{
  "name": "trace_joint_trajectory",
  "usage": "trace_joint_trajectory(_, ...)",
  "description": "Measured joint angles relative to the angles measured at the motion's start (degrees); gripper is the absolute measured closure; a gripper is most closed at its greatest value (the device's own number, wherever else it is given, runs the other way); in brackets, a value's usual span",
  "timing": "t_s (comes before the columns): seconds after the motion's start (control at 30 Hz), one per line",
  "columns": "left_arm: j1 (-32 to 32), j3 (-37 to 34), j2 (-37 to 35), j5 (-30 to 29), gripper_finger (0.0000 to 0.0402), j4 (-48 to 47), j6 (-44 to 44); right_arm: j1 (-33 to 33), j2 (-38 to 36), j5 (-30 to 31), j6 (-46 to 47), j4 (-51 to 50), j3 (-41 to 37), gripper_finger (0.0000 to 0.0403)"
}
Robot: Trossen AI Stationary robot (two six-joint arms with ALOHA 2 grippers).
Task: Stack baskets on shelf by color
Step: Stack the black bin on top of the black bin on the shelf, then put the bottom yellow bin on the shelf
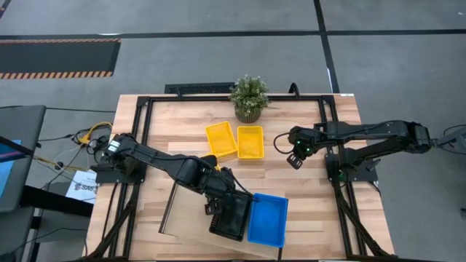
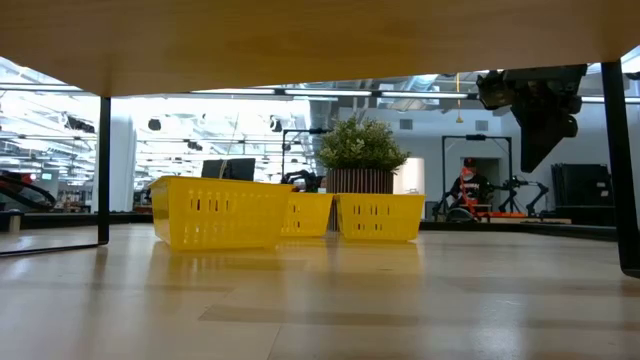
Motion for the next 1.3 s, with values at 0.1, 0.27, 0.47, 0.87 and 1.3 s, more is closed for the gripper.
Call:
trace_joint_trajectory(0.1,1.1,1.6,-0.3,-2.0,0.0401,-5.8,-3.1,0.0,0.0,0.0,0.0,0.0,0.0,0.0377)
trace_joint_trajectory(0.27,3.7,4.4,-5.9,-17.1,0.0399,-10.3,-7.1,0.0,0.0,0.0,0.0,0.1,0.0,0.0377)
trace_joint_trajectory(0.47,11.9,2.5,-11.3,-19.1,0.0351,-12.0,-6.8,0.0,0.0,0.0,1.5,0.7,0.0,0.0377)
trace_joint_trajectory(0.87,20.3,-26.5,-14.8,-7.7,0.0208,6.9,-5.0,0.0,0.0,0.2,3.2,1.5,0.0,0.0377)
trace_joint_trajectory(1.3,26.4,-49.0,-18.7,5.7,0.0141,29.7,-3.3,0.0,0.0,0.2,3.2,1.6,0.0,0.0377)
